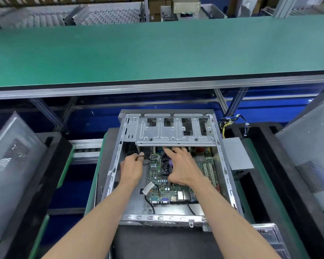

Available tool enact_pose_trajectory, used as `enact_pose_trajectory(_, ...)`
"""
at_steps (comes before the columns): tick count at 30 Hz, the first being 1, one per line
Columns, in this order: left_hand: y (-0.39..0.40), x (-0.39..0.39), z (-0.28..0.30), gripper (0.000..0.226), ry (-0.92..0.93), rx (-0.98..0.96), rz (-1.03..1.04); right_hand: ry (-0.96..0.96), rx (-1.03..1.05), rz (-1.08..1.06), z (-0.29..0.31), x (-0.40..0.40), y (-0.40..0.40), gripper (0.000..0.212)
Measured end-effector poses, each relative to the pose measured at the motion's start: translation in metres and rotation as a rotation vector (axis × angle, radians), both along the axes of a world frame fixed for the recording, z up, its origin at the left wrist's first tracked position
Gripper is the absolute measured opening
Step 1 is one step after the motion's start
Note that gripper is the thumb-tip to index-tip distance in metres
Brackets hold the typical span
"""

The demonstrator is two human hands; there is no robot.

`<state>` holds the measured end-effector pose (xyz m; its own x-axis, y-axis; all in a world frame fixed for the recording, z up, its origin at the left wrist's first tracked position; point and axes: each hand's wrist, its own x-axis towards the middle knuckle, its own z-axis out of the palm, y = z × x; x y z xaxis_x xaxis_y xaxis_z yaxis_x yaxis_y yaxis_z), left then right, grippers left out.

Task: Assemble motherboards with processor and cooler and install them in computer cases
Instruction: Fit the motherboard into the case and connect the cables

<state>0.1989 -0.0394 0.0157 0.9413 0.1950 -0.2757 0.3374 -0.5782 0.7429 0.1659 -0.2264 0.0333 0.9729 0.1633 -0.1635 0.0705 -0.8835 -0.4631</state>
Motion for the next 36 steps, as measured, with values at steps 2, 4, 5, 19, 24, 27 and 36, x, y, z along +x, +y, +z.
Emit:
enact_pose_trajectory(2,0.003,0.003,0.0,0.032,0.04,-0.2,0.151,0.003,0.018,-0.019,0.001,-0.001,0.001,0.105)
enact_pose_trajectory(4,0.005,0.006,-0.002,0.045,0.071,-0.341,0.296,0.007,0.025,-0.03,0.002,-0.001,0.001,0.105)
enact_pose_trajectory(5,0.004,0.006,-0.003,0.05,0.073,-0.356,0.323,0.008,0.024,-0.033,0.003,-0.001,0.001,0.105)
enact_pose_trajectory(19,-0.005,-0.006,0.013,0.054,0.226,-0.315,0.407,0.03,0.034,-0.066,0.007,-0.002,0.0,0.104)
enact_pose_trajectory(24,-0.009,-0.001,0.017,0.027,0.119,-0.821,0.314,0.04,0.016,-0.056,0.006,-0.002,0.001,0.104)
enact_pose_trajectory(27,-0.007,-0.004,0.017,0.021,0.082,-0.854,0.225,0.044,0.015,-0.055,0.006,-0.001,0.001,0.105)
enact_pose_trajectory(36,0.004,-0.009,0.009,0.01,-0.037,0.323,-0.168,0.05,0.006,-0.063,0.007,-0.001,0.002,0.103)
